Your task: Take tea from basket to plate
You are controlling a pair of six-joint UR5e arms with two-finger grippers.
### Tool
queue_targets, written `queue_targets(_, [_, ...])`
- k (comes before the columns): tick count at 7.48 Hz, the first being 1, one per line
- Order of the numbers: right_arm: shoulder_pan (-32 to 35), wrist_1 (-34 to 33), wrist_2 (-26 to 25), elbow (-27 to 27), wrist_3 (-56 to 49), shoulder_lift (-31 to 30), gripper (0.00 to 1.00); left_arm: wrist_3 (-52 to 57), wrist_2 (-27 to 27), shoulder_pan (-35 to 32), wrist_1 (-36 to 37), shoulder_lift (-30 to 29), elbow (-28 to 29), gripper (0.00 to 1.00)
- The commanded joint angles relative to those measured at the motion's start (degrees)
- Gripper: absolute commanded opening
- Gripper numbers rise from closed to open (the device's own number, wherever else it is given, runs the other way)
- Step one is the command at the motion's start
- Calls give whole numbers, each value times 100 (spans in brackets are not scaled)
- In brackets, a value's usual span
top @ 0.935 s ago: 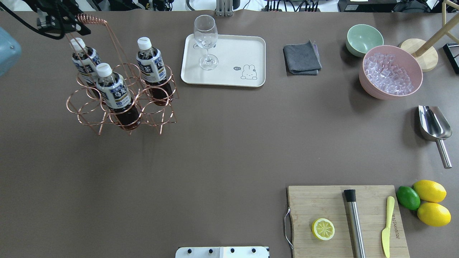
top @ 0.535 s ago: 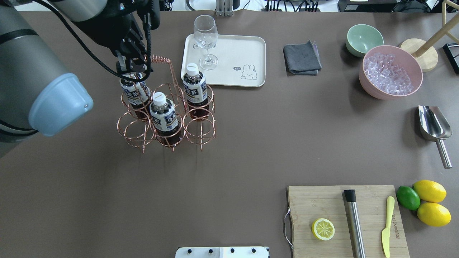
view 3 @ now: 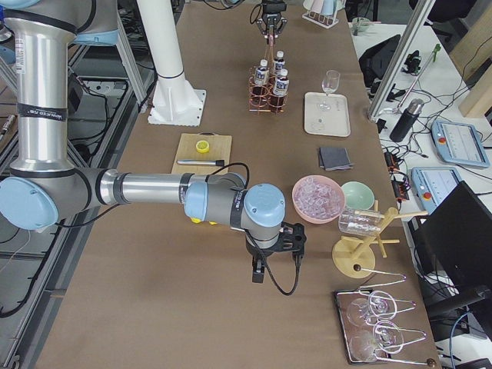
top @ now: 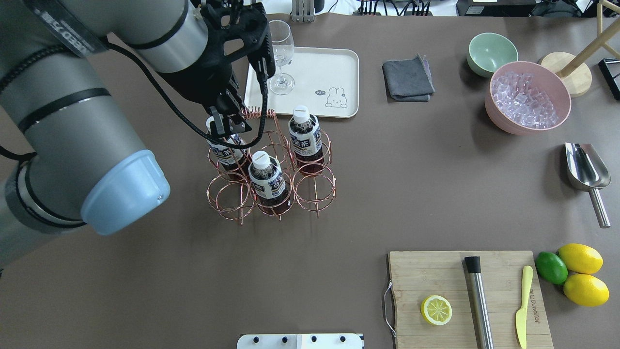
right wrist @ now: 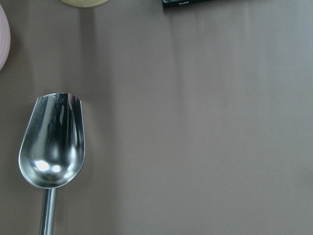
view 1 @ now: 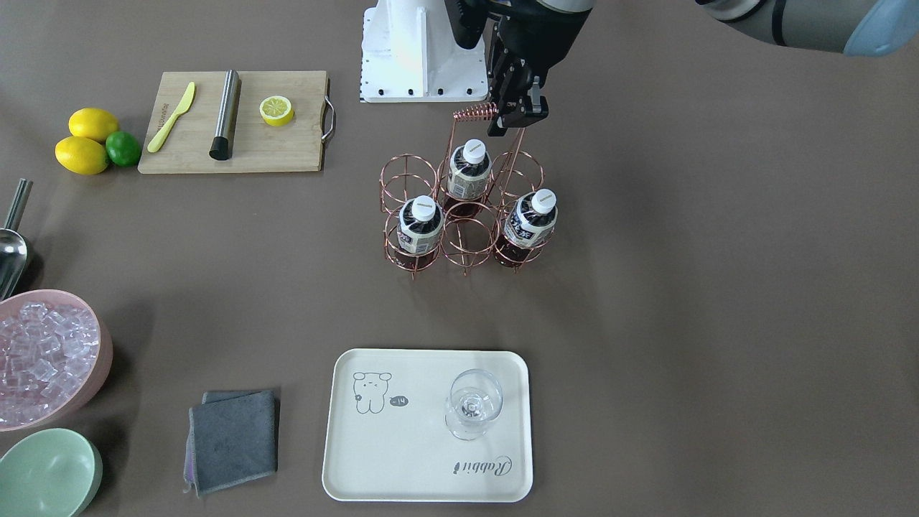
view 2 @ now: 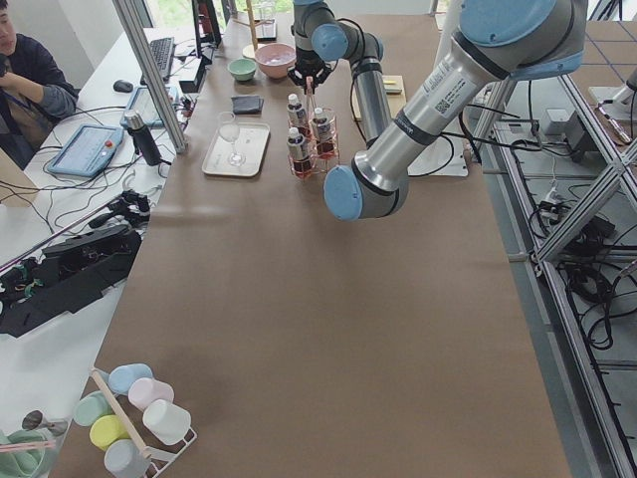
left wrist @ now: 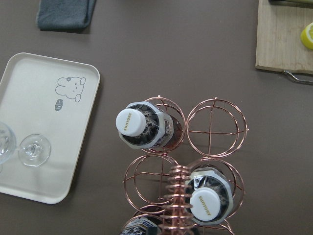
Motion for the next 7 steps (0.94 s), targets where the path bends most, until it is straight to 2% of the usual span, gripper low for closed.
queue_targets(1, [0,0,0,4,0,-5,100,-430,539,631,0,-234,57,0])
queue_targets(7, [0,0,-9,-5,9,-5,100,-431,566,667,0,-217,-4,0])
